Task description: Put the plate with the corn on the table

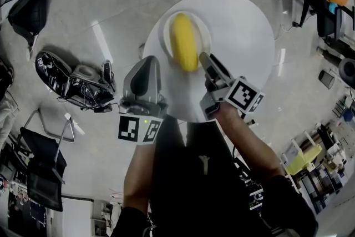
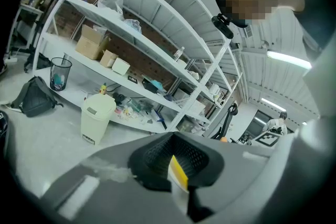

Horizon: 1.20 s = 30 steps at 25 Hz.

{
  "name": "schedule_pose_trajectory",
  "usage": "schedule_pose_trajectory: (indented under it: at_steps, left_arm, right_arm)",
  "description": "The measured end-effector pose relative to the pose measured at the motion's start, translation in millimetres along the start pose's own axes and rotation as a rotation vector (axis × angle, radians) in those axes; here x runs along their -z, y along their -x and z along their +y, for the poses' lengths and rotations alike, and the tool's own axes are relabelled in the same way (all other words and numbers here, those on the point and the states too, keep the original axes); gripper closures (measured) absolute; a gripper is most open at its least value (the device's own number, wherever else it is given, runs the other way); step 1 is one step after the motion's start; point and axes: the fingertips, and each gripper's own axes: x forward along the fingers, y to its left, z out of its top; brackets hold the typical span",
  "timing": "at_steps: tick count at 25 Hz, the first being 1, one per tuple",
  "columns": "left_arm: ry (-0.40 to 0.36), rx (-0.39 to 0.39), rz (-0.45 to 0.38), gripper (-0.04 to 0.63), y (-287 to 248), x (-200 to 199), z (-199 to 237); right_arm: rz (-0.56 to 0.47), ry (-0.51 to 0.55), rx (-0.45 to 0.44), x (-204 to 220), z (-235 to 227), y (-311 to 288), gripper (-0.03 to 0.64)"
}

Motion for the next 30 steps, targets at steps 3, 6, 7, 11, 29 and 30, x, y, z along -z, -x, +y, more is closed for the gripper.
schedule_pose_trajectory:
  at_steps: [3,6,7,11,29,30]
  left_arm:
    - [0.002,-0.003,0.004,0.589,-1,3,-1]
    - [0.001,0.001,0.007,0.589,-2,5,-4]
    - [0.0,0.003,0.008,0.589,-2,6,-4]
    - [0.0,0.005,0.003,0.589,0,6,-7]
    - [-0.025,0.0,0.028,0.589,9,18,-22]
    - [-0.033,-0.003,0.031,0.589,10,17,-24]
  right_arm:
    - [-0.003,0.008,0.016,0,-3,3,0.428]
    - [0.004,0.032,0.064,2,-12,8,0.443]
    - [0.009,0.048,0.078,2,-14,10,0.447]
    - [0.005,0.088,0.098,2,-16,16,0.466]
    - [0.025,0.199,0.128,10,-25,29,0.607]
    - [0.025,0.211,0.132,9,-25,31,0.607]
